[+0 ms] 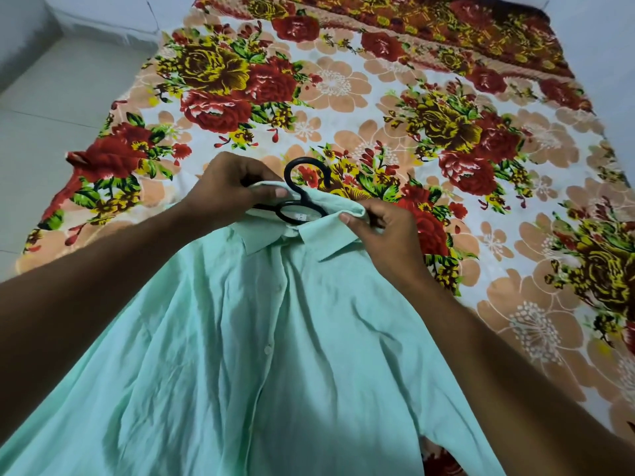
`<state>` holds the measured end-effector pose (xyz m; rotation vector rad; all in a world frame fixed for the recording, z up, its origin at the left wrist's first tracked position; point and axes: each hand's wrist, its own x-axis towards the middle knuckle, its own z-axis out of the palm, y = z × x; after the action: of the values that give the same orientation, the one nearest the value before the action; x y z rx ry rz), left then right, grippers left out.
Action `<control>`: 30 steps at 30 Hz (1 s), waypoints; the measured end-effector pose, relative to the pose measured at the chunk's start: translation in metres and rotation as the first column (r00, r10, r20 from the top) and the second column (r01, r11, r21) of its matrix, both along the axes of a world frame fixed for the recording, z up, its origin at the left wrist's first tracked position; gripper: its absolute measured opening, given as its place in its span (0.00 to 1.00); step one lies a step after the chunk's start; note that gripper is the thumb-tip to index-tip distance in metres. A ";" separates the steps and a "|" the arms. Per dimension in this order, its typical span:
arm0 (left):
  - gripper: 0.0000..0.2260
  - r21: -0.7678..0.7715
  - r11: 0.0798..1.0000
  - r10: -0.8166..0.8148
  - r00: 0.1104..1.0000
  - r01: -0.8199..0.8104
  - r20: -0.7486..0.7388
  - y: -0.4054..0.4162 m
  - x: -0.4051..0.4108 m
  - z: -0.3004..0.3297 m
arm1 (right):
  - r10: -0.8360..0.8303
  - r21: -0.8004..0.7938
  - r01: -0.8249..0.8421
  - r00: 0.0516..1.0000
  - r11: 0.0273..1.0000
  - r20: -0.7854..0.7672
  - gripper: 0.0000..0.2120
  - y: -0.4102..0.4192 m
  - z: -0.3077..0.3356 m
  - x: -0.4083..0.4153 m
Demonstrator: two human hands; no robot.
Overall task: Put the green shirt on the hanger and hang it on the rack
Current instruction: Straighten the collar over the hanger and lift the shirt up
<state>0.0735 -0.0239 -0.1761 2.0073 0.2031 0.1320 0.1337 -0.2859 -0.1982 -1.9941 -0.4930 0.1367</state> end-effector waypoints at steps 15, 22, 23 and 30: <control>0.15 0.168 0.976 -0.140 0.990 0.138 0.003 0.001 -0.008 -0.010 | 0.134 -0.078 -0.132 0.991 0.988 0.016 0.13 0.003 -0.008 0.008; 0.26 0.341 0.880 -0.304 0.943 0.331 -0.134 0.044 -0.023 0.003 | 0.002 -0.036 -0.001 1.000 0.999 0.023 0.18 0.003 -0.014 0.009; 0.20 0.406 0.860 -0.300 0.950 0.308 -0.086 0.047 -0.023 0.000 | 0.006 -0.043 -0.005 1.000 0.999 0.012 0.14 0.004 -0.012 0.008; 0.12 0.355 0.915 -0.217 0.976 0.193 0.028 0.052 -0.034 -0.003 | 0.087 -0.033 -0.086 0.996 0.996 0.025 0.17 -0.005 0.003 0.011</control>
<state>0.0394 0.0280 -0.1794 2.3615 -0.0830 0.1061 0.1451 -0.2906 -0.1949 -2.0082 -0.5977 0.1735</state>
